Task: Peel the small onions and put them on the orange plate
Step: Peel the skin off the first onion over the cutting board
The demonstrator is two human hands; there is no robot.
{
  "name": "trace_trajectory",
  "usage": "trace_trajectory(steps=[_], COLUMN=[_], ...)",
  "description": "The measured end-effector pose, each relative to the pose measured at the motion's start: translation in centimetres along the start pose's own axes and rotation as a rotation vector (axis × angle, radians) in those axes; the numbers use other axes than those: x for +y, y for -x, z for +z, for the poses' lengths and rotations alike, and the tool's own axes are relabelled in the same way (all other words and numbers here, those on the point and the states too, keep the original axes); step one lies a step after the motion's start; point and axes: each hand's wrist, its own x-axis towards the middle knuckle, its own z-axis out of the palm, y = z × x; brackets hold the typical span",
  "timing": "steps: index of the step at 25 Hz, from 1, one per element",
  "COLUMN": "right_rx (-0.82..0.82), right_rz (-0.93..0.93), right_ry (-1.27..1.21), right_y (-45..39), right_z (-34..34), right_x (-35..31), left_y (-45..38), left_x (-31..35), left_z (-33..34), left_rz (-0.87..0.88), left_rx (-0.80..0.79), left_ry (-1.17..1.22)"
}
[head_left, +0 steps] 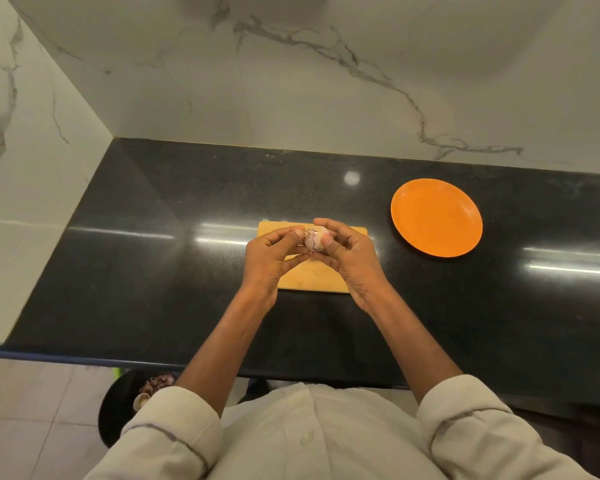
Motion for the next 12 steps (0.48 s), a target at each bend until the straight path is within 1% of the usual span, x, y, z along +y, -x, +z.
trace_trajectory(steps=[4, 7, 9, 12], right_rx=[0.044, 0.046, 0.042, 0.036], right_rz=[0.024, 0.031, 0.036, 0.064], right_ry=[-0.056, -0.075, -0.089, -0.151], right_y=[0.0, 0.1, 0.1, 0.3], right_z=[-0.1, 0.1, 0.2, 0.1], right_x=[0.5, 0.5, 0.6, 0.5], left_y=[0.0, -0.2, -0.2, -0.2], left_x=[-0.1, -0.2, -0.2, -0.2], left_z=[0.3, 1.1, 1.6, 1.5], left_rz=[0.097, 0.183, 0.171, 0.087], left_rx=[-0.035, 0.052, 0.089, 0.064], left_ry=[-0.112, -0.219, -0.233, -0.154])
